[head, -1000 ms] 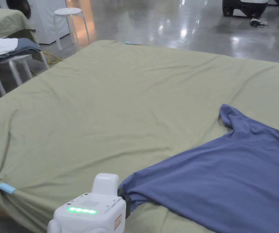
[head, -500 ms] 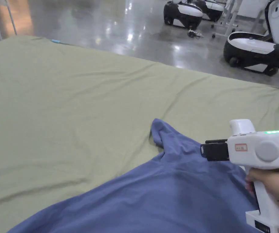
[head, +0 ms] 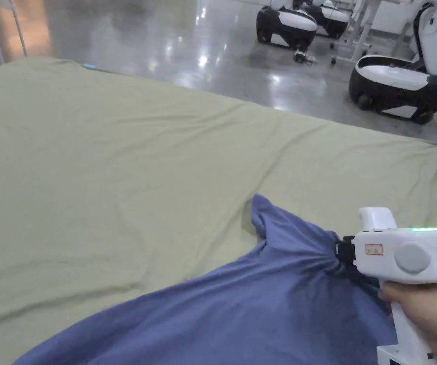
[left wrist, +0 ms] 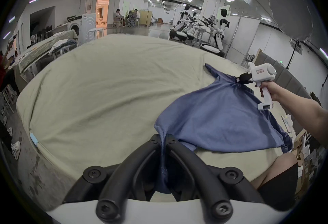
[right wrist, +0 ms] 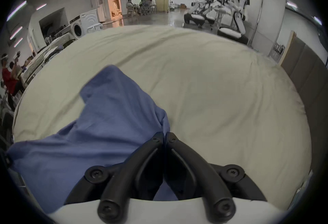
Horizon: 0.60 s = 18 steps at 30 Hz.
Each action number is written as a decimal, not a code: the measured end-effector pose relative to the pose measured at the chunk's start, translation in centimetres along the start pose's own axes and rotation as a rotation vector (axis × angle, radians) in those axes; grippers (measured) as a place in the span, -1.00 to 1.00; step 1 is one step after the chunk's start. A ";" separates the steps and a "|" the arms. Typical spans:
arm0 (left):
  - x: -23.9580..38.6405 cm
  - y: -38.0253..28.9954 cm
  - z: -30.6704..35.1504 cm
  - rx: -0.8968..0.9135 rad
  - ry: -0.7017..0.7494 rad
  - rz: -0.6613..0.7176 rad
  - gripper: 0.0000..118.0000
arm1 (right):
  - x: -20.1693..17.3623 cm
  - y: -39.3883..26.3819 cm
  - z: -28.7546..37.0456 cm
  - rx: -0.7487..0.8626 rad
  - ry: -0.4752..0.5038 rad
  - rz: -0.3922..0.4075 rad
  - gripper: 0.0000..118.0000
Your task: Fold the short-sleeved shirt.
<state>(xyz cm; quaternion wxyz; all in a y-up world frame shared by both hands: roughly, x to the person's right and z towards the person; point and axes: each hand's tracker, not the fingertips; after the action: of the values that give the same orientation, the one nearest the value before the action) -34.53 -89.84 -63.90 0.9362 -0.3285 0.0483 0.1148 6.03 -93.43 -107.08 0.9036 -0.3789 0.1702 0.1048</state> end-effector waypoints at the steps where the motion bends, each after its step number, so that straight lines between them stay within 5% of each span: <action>1: 0.1 0.5 0.8 0.019 -0.007 -0.001 -0.98 | 0.0 0.2 1.9 0.042 -0.016 -0.023 -0.96; 4: -0.1 2.3 3.0 0.072 -0.038 0.025 -0.98 | 0.9 1.2 7.9 0.150 0.013 -0.092 -0.96; 8: 0.6 5.9 5.9 0.181 -0.052 -0.060 -0.98 | 1.6 3.4 20.2 0.305 -0.043 -0.018 -0.96; 18: 2.8 21.1 13.5 0.445 -0.087 -0.152 -0.98 | 4.5 6.4 47.5 0.668 -0.175 -0.117 -0.96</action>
<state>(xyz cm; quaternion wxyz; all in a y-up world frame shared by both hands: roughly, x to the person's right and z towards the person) -36.87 -64.85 -66.58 0.9927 -0.1116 0.0069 0.0445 18.94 -54.47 -81.84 0.9933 -0.0609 0.0950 0.0234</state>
